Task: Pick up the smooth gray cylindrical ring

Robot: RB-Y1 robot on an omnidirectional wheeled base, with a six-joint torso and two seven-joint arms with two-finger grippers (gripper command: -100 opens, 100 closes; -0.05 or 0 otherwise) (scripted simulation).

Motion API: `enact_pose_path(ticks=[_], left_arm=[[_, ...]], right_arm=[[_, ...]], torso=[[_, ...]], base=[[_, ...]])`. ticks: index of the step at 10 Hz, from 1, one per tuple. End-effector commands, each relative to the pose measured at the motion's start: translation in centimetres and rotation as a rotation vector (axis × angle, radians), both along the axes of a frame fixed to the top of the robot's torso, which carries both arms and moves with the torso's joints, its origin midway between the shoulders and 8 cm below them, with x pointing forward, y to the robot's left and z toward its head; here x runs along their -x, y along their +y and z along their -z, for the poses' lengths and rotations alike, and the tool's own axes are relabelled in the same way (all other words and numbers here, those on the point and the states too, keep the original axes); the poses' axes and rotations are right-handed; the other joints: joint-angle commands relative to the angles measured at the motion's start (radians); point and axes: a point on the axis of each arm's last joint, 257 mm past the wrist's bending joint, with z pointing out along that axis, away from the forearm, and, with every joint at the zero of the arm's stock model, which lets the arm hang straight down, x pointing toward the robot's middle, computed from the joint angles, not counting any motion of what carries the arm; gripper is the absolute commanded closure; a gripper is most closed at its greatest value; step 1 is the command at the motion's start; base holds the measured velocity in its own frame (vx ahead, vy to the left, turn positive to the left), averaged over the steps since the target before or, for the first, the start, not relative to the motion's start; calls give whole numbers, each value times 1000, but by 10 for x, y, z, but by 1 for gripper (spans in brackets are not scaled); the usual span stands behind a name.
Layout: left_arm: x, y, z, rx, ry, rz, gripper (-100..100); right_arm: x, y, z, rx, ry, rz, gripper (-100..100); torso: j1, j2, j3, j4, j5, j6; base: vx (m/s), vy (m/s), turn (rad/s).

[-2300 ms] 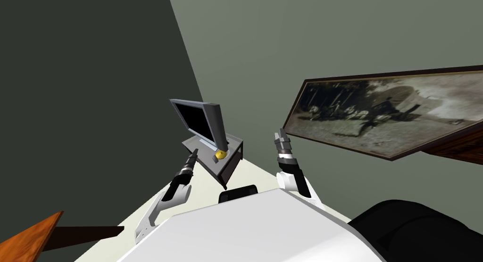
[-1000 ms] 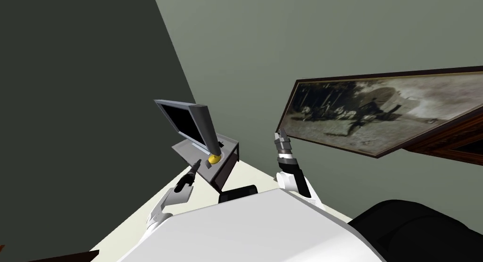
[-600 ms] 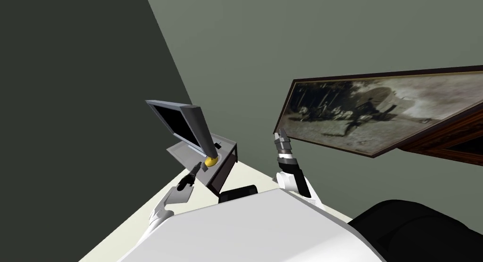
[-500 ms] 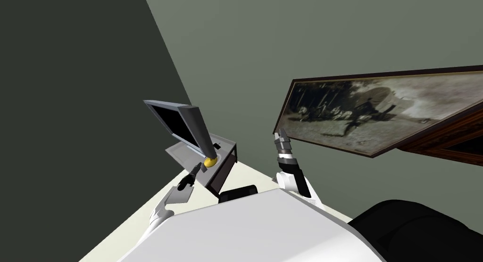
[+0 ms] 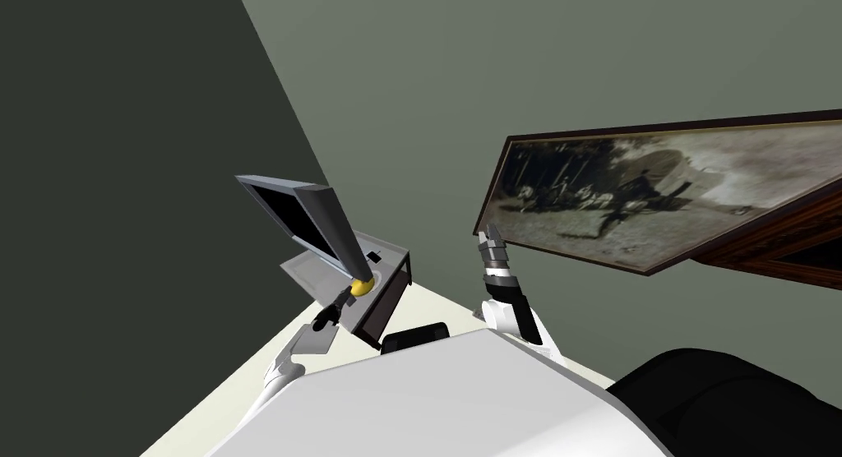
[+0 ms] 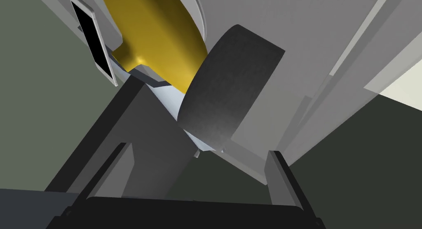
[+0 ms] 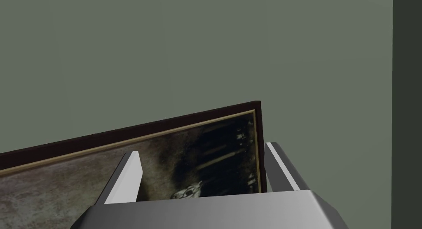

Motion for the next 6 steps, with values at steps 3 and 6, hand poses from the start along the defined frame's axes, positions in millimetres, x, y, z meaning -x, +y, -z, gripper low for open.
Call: enact_pose_path(ticks=[3,6], left_arm=[[-6,9,5,-2,-1,-19,-100],[-10,14,10,-1,-1,-32,-100]], right_arm=[[0,0,0,0,0,0,0],[0,0,0,0,0,0,0]], torso=[[1,1,1,0,0,0],[1,2,1,0,0,0]], base=[[-11,9,-58],[-12,9,-43]])
